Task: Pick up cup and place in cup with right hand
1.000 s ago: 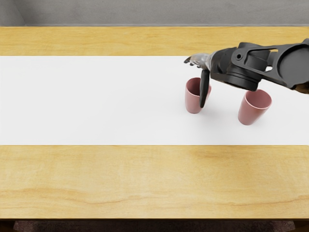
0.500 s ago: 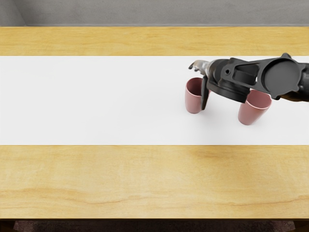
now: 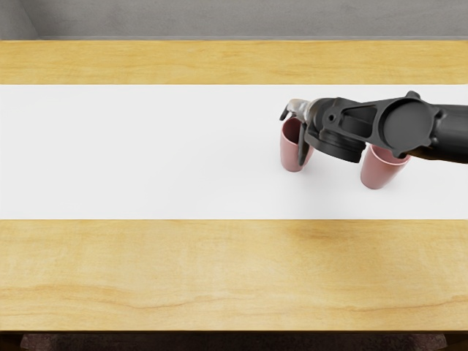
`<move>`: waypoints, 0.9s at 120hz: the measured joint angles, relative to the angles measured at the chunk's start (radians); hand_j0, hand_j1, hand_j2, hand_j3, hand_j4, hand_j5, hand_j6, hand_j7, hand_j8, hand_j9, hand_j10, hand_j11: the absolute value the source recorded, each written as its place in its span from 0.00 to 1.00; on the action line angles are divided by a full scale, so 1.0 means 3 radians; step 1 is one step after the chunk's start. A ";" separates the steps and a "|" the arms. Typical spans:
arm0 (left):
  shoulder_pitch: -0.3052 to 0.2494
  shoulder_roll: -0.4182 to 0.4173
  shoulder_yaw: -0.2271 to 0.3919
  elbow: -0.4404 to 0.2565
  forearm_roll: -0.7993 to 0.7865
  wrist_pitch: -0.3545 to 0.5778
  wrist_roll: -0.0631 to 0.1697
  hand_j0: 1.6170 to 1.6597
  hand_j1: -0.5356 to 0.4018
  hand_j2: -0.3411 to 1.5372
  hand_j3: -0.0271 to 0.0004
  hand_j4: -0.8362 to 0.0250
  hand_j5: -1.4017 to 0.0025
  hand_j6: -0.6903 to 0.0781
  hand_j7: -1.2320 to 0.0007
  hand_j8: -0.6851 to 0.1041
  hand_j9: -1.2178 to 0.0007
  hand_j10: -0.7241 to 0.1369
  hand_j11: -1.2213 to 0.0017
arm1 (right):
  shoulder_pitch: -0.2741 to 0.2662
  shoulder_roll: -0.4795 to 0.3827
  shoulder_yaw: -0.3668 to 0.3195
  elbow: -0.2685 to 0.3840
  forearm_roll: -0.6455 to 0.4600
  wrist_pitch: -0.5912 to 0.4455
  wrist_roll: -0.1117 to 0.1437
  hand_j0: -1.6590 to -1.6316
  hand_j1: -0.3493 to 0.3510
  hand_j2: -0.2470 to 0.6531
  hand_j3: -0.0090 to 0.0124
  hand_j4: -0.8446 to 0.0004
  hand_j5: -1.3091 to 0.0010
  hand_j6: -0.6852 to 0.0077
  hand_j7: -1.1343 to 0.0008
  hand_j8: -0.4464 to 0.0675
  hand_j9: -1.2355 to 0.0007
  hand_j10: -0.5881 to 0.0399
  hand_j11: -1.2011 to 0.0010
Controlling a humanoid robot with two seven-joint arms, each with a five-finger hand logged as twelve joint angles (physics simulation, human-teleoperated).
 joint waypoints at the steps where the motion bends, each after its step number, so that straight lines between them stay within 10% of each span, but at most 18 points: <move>1: 0.0000 0.0000 0.0000 0.0000 0.0000 0.0000 0.0000 0.96 0.94 0.18 0.99 0.97 1.00 0.90 1.00 0.87 1.00 0.84 1.00 | -0.0001 0.0000 0.0000 -0.0002 0.0000 0.0000 0.0000 0.03 0.49 0.23 0.42 0.68 0.73 0.60 0.69 0.34 0.72 0.51 0.71; 15: -0.0001 0.0000 0.0000 0.0000 0.0000 0.0000 0.0000 0.96 0.94 0.18 0.98 0.97 1.00 0.90 1.00 0.87 1.00 0.84 1.00 | -0.0019 0.0004 0.0001 -0.0035 -0.0026 0.0002 -0.0001 0.08 0.50 0.20 0.42 0.62 0.69 0.53 0.64 0.26 0.67 0.44 0.66; 16: -0.0001 0.0000 0.0000 0.0000 0.0000 0.0000 0.0000 0.96 0.94 0.18 0.98 0.97 1.00 0.90 1.00 0.87 1.00 0.84 1.00 | -0.0020 0.0004 0.0002 -0.0036 -0.0030 0.0001 0.0000 0.09 0.49 0.19 0.29 0.62 0.69 0.53 0.64 0.25 0.67 0.43 0.66; 18: 0.0000 0.0000 0.0000 0.0000 0.0000 0.0000 0.0000 0.96 0.94 0.18 0.98 0.97 1.00 0.90 1.00 0.87 1.00 0.84 1.00 | -0.0023 0.0004 0.0003 -0.0040 -0.0037 0.0003 0.0000 0.10 0.49 0.17 0.59 0.61 0.68 0.52 0.63 0.24 0.66 0.42 0.65; 20: -0.0002 0.0000 0.0000 0.0000 0.0000 0.0000 0.0000 0.96 0.94 0.18 0.98 0.97 1.00 0.90 1.00 0.87 1.00 0.84 1.00 | -0.0025 0.0005 0.0004 -0.0042 -0.0043 0.0003 -0.0001 0.10 0.50 0.17 0.41 0.60 0.67 0.51 0.63 0.23 0.65 0.41 0.64; 108: 0.0000 0.0000 0.0001 0.0000 0.0000 0.0000 0.0000 0.96 0.94 0.18 0.99 0.97 1.00 0.90 1.00 0.87 1.00 0.84 1.00 | 0.0172 -0.0072 0.0046 0.0085 -0.0070 -0.0013 0.0001 0.20 0.45 0.10 0.42 0.54 0.63 0.44 0.56 0.15 0.59 0.35 0.57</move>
